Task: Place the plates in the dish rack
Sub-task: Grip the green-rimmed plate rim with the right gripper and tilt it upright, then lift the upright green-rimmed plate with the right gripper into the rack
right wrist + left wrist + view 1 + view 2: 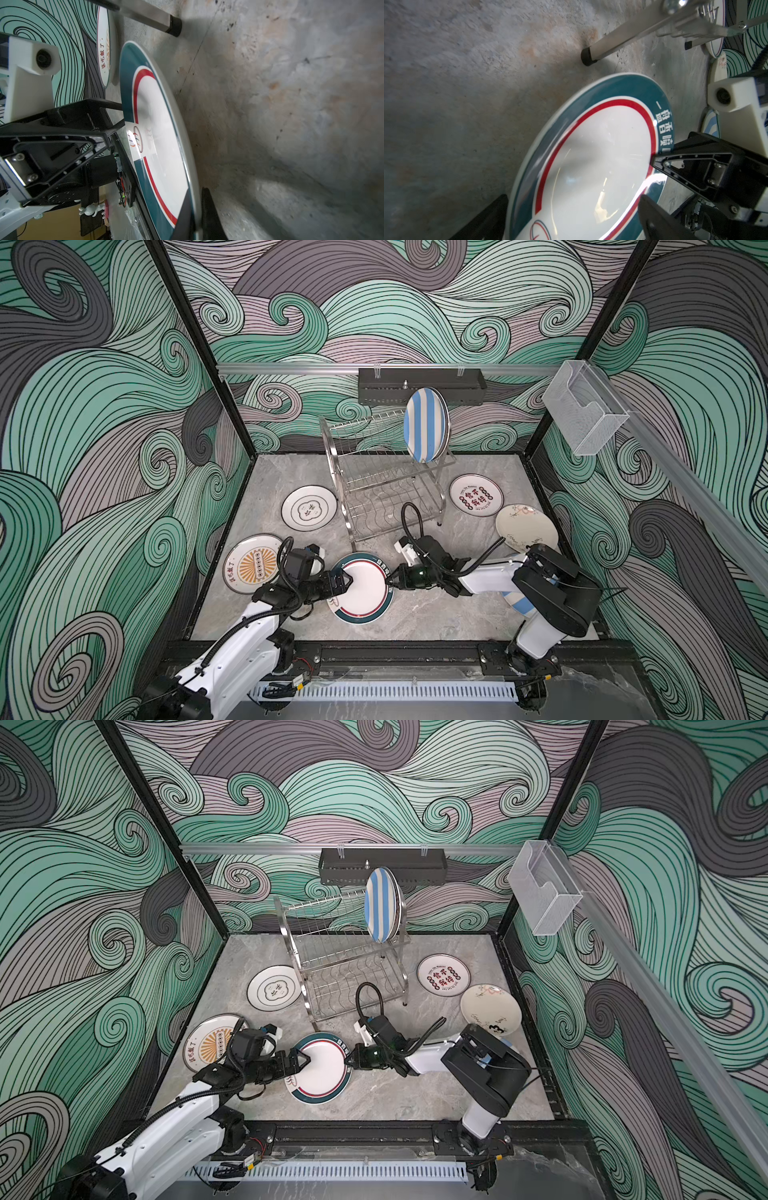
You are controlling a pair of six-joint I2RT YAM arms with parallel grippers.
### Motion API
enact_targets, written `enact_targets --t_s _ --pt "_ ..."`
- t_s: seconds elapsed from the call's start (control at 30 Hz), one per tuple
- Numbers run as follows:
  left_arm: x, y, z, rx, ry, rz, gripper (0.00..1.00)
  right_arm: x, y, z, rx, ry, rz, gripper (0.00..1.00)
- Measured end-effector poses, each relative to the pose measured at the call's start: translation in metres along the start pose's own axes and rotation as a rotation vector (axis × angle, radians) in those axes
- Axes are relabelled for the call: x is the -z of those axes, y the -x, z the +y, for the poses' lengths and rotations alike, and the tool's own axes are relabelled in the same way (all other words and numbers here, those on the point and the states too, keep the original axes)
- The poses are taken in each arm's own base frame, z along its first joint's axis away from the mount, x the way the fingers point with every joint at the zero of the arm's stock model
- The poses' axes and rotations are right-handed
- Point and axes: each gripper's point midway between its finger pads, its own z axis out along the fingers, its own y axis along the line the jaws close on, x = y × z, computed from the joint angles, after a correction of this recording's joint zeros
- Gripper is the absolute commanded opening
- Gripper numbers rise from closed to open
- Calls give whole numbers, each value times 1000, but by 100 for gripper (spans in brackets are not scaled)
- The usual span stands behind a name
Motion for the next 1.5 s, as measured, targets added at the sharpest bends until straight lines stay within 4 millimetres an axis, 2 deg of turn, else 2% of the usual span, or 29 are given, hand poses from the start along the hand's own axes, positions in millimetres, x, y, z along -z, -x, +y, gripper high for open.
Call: enact_targets --t_s 0.2,0.33,0.47,0.63,0.77,0.83,1.0,1.23,1.37,1.5 --pt "12 25 -17 -28 -2 -65 99 28 -2 -10 -28 -62 -46 0" --pt "17 41 -24 -43 -1 -120 99 57 6 -10 -42 -100 -110 0" --pt "18 54 -30 -53 16 -132 99 93 17 -4 -16 -135 -202 0" --pt "23 73 -46 -92 12 -144 99 139 23 -12 3 -217 -288 0" --pt "24 77 -50 -111 8 -148 98 184 31 -9 27 -296 -370 0" --pt "24 76 -50 -113 10 -144 99 205 37 4 62 -320 -404 0" --pt "24 76 -49 -120 13 -140 99 261 61 54 174 -337 -506 0" --pt "24 73 -48 -120 14 -127 99 327 110 133 324 -349 -636 0" --pt "24 72 -48 -122 16 -124 99 347 140 169 386 -348 -685 0" --pt "24 72 -48 -123 17 -124 99 351 171 188 418 -378 -708 0"
